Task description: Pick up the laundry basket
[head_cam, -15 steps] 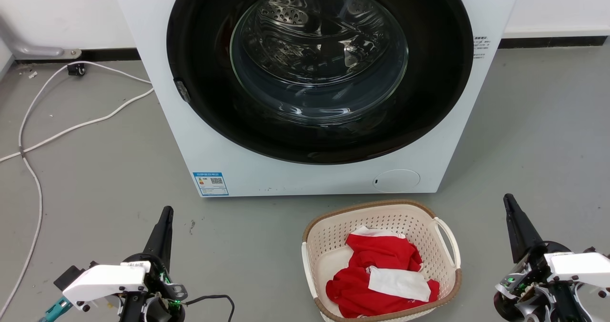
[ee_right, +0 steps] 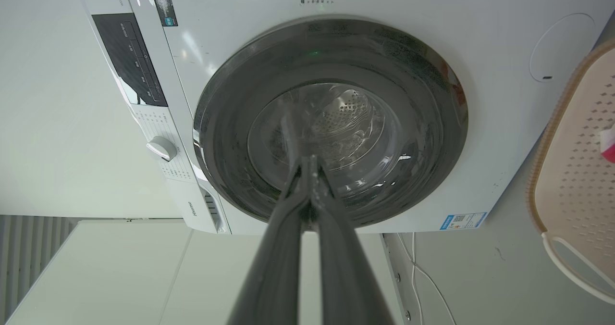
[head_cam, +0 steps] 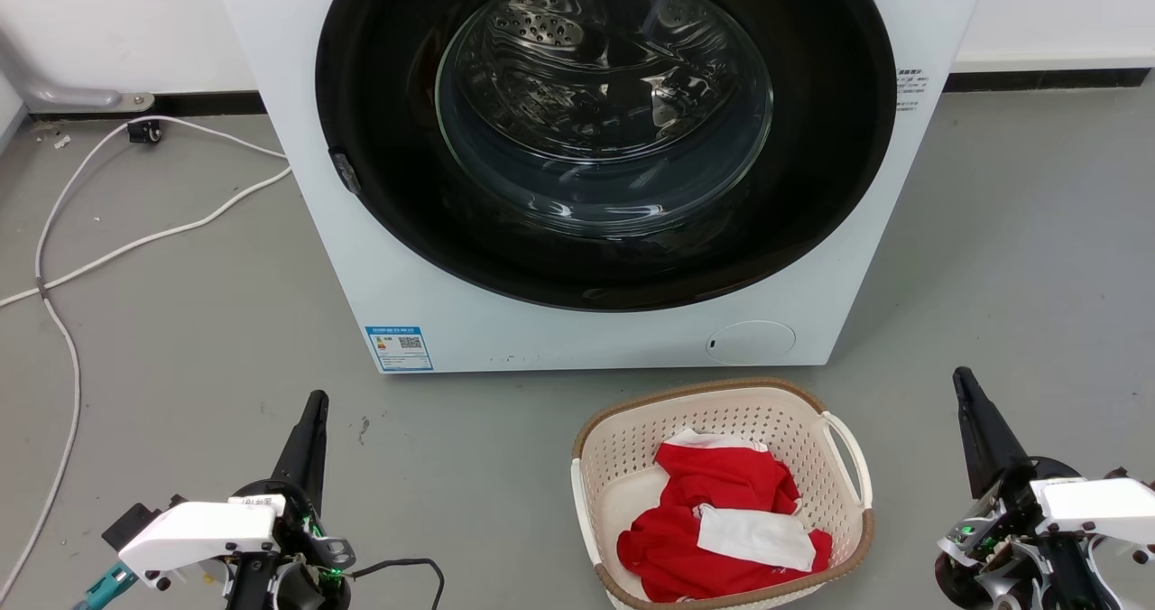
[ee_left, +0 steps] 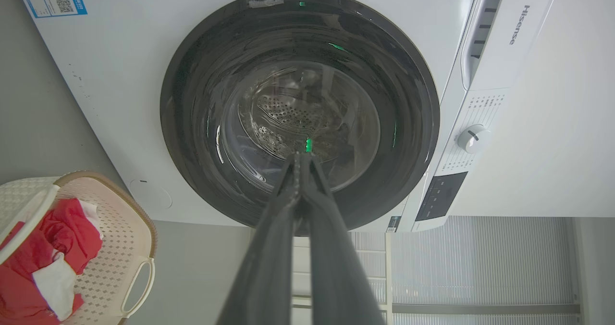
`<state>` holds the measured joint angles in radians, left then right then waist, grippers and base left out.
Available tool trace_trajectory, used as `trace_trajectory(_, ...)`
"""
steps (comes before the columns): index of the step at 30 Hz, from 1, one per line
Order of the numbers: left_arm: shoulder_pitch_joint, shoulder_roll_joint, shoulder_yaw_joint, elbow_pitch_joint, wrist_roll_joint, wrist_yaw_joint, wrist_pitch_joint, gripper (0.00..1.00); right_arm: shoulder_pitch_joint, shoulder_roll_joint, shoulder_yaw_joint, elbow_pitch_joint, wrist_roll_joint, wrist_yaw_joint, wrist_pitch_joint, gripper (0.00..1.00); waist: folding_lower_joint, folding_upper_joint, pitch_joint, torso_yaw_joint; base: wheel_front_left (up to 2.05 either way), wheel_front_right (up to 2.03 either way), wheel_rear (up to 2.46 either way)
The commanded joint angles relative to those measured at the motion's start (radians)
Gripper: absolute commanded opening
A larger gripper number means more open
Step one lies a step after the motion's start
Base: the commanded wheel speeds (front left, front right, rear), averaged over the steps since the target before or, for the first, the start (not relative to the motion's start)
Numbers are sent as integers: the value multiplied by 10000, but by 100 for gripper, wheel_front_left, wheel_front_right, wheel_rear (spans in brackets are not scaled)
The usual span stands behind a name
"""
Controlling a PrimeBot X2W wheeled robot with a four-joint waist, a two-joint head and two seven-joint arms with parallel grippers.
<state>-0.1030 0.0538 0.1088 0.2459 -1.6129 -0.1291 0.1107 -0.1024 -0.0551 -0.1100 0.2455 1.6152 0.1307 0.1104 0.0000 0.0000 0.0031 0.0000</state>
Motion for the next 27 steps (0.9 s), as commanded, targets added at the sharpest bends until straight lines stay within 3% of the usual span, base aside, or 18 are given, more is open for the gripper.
trace_trajectory(1,-107,-5,39,11,44,-29,10,0,-120,37,-16,11,-51,0,21,0,0,0,0,0,0,0,0)
trace_trajectory(15,-108,-10,47,12,47,-29,19,0,-121,44,-25,11,-63,2,33,0,0,0,0,0,0,0,0)
trace_trajectory(16,-1,-6,7,0,12,0,8,100,-1,6,-10,2,-2,-2,2,100,0,0,0,0,0,0,0)
trace_trajectory(27,-20,-25,-498,-108,86,4,-428,100,134,16,350,-192,-251,0,-450,100,0,0,5,-9,0,0,0)
